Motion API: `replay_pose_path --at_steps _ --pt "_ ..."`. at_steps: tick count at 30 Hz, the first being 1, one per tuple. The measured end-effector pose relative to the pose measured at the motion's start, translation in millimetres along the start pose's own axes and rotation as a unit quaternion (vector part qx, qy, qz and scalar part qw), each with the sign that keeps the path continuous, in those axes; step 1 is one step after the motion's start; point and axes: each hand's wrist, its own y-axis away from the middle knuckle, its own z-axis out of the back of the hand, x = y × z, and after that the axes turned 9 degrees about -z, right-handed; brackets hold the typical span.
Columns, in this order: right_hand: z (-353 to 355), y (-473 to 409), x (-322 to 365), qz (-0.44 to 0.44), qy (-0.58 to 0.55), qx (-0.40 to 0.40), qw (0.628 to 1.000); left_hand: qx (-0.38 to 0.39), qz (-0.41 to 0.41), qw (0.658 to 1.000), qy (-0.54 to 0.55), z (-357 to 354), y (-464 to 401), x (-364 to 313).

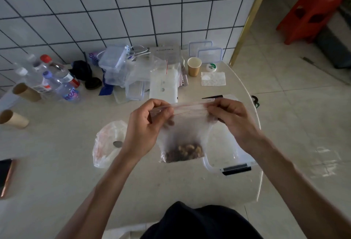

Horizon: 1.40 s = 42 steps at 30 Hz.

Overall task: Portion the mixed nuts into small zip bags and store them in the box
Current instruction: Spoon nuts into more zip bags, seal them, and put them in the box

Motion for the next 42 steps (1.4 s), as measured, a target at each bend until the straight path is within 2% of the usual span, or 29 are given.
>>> replay_pose_path --at_steps 6,11,14,17,21,24,27,29,31,33,35,39,42 --pt "67.6 8.5 21.0 0.061 -0.002 -0.056 0.997 0.041 -0.009 0.998 0.054 -62.8 -30.5 -21.2" --pt "97.1 -11.0 5.2 0.033 0.010 -0.081 0.996 0.061 0.022 0.996 0.057 -95.6 -45.1 -1.9" --pt "113.7 -31.9 -23.4 -0.021 0.068 -0.131 0.989 0.079 0.049 0.996 0.010 -116.3 -46.0 25.0" --pt "114.9 -50.6 -53.7 -0.041 0.200 -0.169 0.964 0.114 0.042 0.985 -0.123 -131.7 -45.4 56.4" --pt "104.4 -65.4 -86.8 0.011 0.407 -0.109 0.907 0.199 -0.025 0.924 -0.327 -148.7 -46.9 88.7" --pt "93.1 -74.8 -100.3 0.004 0.521 -0.062 0.851 0.256 -0.089 0.849 -0.454 -163.7 -51.9 107.0" --pt "85.0 -80.3 -104.2 -0.014 0.590 -0.029 0.807 0.305 -0.092 0.777 -0.543 -173.1 -54.4 118.6" --pt "84.2 -80.5 -105.9 -0.026 0.605 -0.012 0.796 0.333 -0.093 0.740 -0.577 -174.0 -52.9 122.8" --pt "85.3 -80.4 -106.0 -0.031 0.611 0.001 0.791 0.352 -0.095 0.718 -0.593 -173.4 -50.6 124.6" --pt "85.2 -78.2 -101.8 -0.034 0.611 0.011 0.791 0.354 -0.089 0.729 -0.579 -173.1 -51.2 124.2" --pt "89.1 -72.0 -95.3 -0.005 0.599 0.011 0.801 0.347 -0.081 0.757 -0.548 -171.6 -54.1 120.0" --pt "115.0 -37.7 -89.7 0.091 0.483 -0.054 0.869 0.335 -0.047 0.836 -0.433 -161.8 -56.1 100.1" --pt "137.9 -1.7 -101.5 0.046 0.397 -0.127 0.908 0.277 -0.056 0.886 -0.368 -158.7 -64.3 88.3"
